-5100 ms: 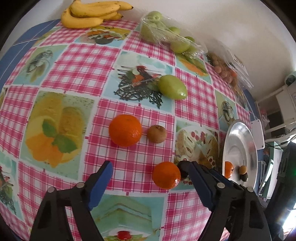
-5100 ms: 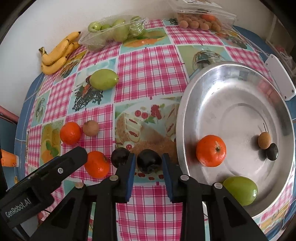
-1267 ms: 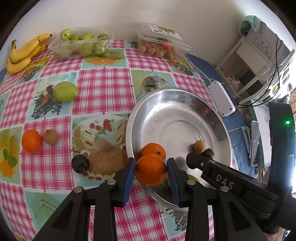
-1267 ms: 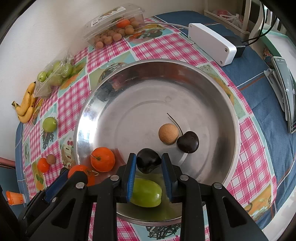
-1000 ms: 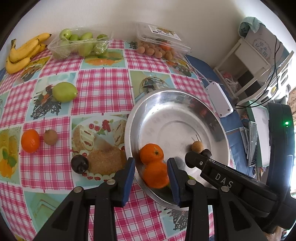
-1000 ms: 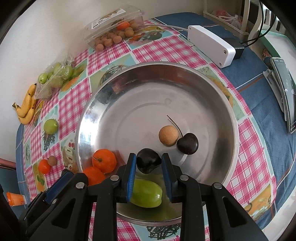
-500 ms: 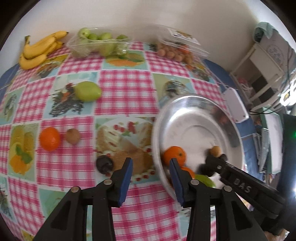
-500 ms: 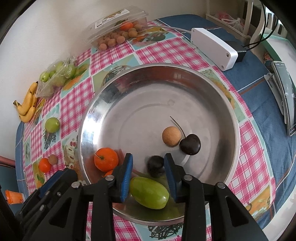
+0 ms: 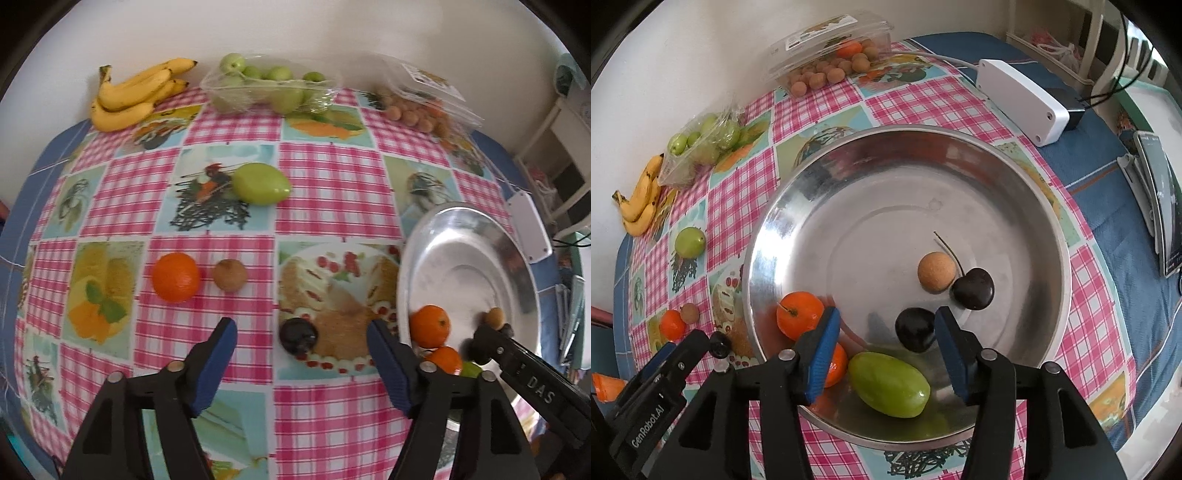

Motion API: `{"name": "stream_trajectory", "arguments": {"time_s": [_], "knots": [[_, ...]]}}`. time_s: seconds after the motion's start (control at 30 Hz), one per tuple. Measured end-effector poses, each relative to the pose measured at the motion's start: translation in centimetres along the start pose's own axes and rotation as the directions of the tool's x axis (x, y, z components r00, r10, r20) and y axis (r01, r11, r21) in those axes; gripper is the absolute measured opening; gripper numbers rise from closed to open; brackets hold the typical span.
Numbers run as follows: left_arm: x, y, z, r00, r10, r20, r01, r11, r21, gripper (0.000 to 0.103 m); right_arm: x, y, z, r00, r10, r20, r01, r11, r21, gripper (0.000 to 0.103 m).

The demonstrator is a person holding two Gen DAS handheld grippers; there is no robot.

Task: Organize fruits
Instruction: 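Withdraw both tools from the steel bowl back toward the remaining fruit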

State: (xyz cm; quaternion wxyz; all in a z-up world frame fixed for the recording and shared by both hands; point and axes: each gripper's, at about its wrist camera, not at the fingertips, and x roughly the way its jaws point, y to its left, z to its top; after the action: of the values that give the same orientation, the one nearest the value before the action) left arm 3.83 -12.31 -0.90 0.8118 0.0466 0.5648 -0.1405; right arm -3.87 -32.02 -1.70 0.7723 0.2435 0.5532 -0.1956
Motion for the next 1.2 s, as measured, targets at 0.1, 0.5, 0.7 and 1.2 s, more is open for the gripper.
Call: {"name": "stream_trajectory", "arguments": {"time_s": [0.1,0.5,0.7,1.2], "knots": [[0.2,0.4,-0.1,1.000,0.020,-0.003,-0.020,1.000,-0.005,0.081,0.2,0.3,0.0,1.000,-0.010,-0.001,0.010,1.000,-0.016,0.056],[0.4,1.5,0.1,0.998,0.061,0.004,-0.061,0.998,-0.030,0.103,0.4,0.7,0.0,0.999,-0.032,0.007,0.033,0.999,-0.043,0.070],[0.4,2.0,0.2,0.997,0.077,0.007,-0.076,0.996,-0.040,0.103,0.1,0.8,-0.1,0.999,-0.033,0.036,0.035,0.998,-0.057,0.087],[0.2,2.7,0.3,0.997,0.075,0.011,-0.074,0.996,-0.048,0.103,0.7,0.8,-0.4,0.996,-0.090,0.009,0.090,0.994,-0.057,0.103]]}}
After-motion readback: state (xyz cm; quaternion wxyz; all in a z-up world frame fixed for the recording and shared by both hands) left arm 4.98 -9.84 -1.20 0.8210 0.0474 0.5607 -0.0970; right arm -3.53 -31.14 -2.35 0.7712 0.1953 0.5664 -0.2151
